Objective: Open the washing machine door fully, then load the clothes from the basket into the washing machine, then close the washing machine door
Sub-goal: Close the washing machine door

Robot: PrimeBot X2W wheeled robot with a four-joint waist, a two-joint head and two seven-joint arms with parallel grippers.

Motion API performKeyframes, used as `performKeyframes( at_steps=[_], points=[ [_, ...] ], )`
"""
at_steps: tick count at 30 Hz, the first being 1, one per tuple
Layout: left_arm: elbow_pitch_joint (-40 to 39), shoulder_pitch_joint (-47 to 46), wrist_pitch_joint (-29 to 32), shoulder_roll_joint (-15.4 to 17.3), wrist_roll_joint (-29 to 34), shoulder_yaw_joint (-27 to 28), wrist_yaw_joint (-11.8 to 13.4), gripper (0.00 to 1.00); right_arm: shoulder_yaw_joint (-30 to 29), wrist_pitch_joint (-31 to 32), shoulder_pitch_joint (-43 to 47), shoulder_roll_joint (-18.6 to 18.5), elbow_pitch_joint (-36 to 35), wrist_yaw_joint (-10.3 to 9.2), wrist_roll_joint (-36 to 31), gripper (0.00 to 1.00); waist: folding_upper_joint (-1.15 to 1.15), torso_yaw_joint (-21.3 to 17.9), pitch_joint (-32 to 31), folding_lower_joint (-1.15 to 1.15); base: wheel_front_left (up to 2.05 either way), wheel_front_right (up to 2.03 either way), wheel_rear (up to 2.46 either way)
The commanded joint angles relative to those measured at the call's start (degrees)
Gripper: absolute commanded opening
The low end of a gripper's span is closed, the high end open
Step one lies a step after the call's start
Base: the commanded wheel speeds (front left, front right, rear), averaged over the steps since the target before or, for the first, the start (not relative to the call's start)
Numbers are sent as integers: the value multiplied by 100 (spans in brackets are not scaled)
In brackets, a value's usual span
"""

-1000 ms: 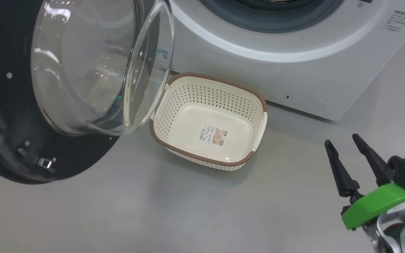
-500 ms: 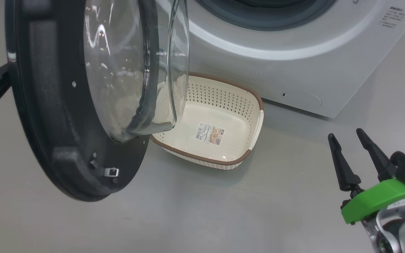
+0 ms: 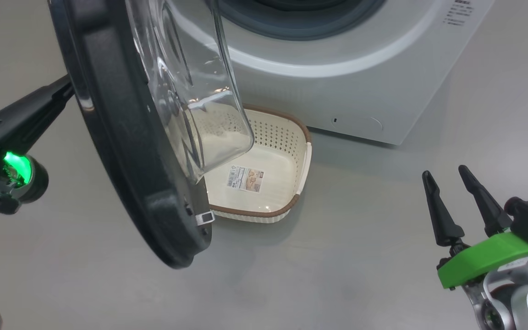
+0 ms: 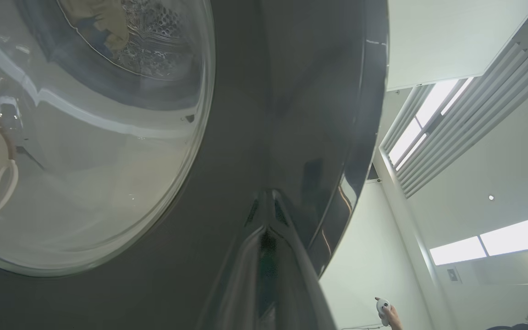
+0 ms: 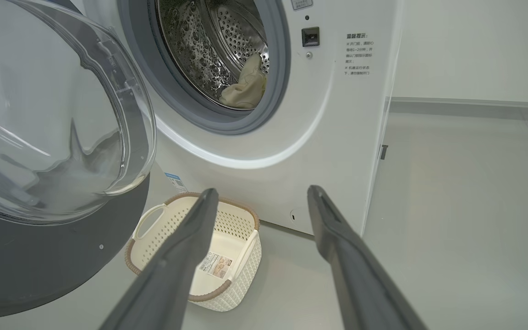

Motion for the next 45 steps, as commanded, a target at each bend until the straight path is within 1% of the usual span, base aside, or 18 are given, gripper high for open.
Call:
performKeyframes(
  at_steps=[1,7,11,17,22,27,28,32,38,43,45],
  points=[
    [-216,-207,0,193,-7,107,-15,0,121,-63,-175,-28,-168,58,35,100,0,-127,7,0,0,0,0],
    [-141,-375,-137,-7,104,-66,-72,0,142,-192,-217,24,-63,58,81,100,0,-500,32,0,0,0,0],
    [-1,-496,-219,-79,207,-159,-142,0,180,-287,-248,48,19,58,116,100,0,-774,45,0,0,0,0],
    [289,-660,-489,-206,495,-294,-336,0,220,-421,-270,67,138,58,175,100,0,-1136,69,0,0,0,0],
    [648,-818,-906,-373,871,-418,-645,0,268,-522,-297,73,247,58,234,100,0,-1354,100,0,0,0,0],
    [1096,-1006,-1218,-535,1098,-551,-869,0,344,-605,-323,75,365,58,317,100,0,-1546,85,0,0,0,0],
    [1096,-1006,-1218,-535,1098,-551,-869,0,344,-605,-323,75,365,58,317,100,0,-1546,85,0,0,0,0],
    [1540,-1316,-1692,-683,1260,-596,-1066,0,379,-668,-344,75,452,58,376,100,0,-1705,56,0,0,0,0],
    [2020,-1643,-2149,-758,1450,-686,-1197,0,448,-730,-401,76,545,58,428,100,0,-1898,45,0,0,0,0],
    [2346,-1930,-2546,-800,1513,-718,-1233,0,507,-784,-465,76,612,58,486,100,0,-2064,78,0,0,0,0],
    [2363,-2013,-2683,-811,1543,-761,-1236,0,527,-810,-484,76,641,58,507,100,0,-2120,101,0,0,0,0]
  ],
)
